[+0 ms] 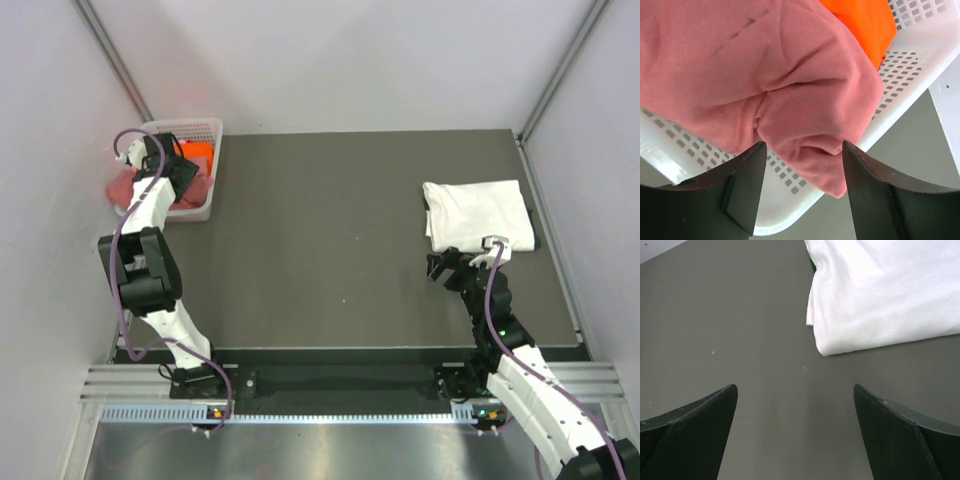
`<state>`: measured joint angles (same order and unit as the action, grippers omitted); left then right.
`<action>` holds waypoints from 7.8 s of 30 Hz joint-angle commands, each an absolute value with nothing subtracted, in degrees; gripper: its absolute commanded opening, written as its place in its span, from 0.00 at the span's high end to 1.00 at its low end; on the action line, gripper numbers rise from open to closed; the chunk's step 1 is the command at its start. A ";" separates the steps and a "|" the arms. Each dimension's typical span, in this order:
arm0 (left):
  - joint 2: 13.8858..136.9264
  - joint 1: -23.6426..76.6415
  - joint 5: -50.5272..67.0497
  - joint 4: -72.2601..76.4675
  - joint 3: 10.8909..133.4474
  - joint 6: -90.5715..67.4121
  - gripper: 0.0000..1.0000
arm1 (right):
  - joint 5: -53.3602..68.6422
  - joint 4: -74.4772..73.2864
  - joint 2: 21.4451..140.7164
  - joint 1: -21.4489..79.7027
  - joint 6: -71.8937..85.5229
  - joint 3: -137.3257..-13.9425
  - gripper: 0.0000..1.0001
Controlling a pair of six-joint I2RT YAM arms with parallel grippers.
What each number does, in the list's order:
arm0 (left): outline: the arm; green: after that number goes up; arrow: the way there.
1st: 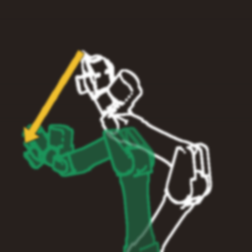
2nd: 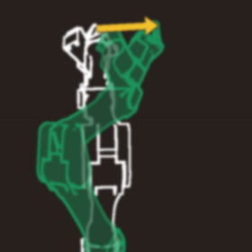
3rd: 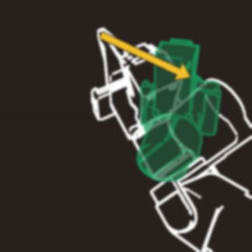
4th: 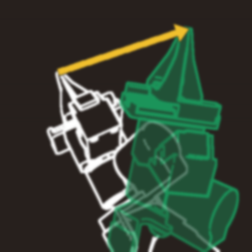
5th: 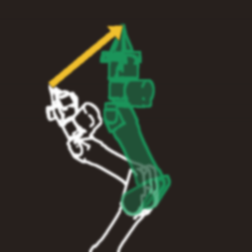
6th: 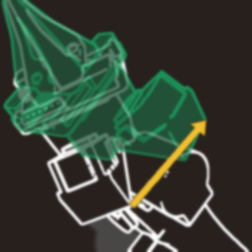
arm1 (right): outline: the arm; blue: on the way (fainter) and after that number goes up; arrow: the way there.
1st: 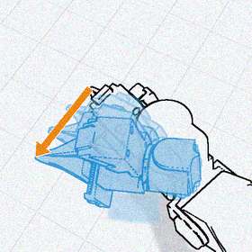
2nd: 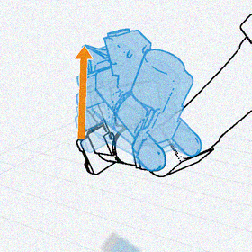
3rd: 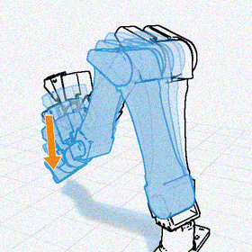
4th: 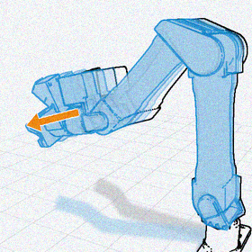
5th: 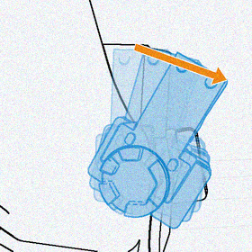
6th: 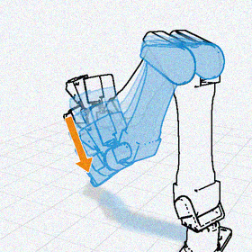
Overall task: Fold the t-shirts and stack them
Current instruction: Grab the tshirt from the pile, then move the tshirt to the center of the board, then flatten the tshirt out
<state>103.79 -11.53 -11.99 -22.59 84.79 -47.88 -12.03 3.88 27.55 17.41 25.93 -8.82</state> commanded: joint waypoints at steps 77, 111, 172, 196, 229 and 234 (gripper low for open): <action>37.79 29.09 -5.01 -25.84 31.19 -43.86 0.19 | -14.68 -11.24 59.91 17.23 21.54 -39.61 0.16; 38.66 29.09 -8.71 -24.09 34.54 -42.02 0.23 | -5.17 -22.76 105.74 -1.65 20.21 -64.95 0.47; 45.96 29.18 -9.41 -30.06 40.33 -40.78 0.74 | -0.18 -11.08 112.24 49.66 34.19 -71.81 0.79; 60.19 26.90 -7.03 -18.37 42.44 -40.26 0.35 | -40.17 -28.75 43.63 43.51 37.10 -33.59 0.28; 129.54 11.34 -4.31 -24.08 106.69 -34.10 0.08 | -13.55 -10.55 89.46 9.23 25.66 -51.59 0.34; 132.19 11.25 -2.64 -23.73 107.40 -35.15 0.36 | -9.14 -8.62 92.02 8.96 25.23 -51.42 0.51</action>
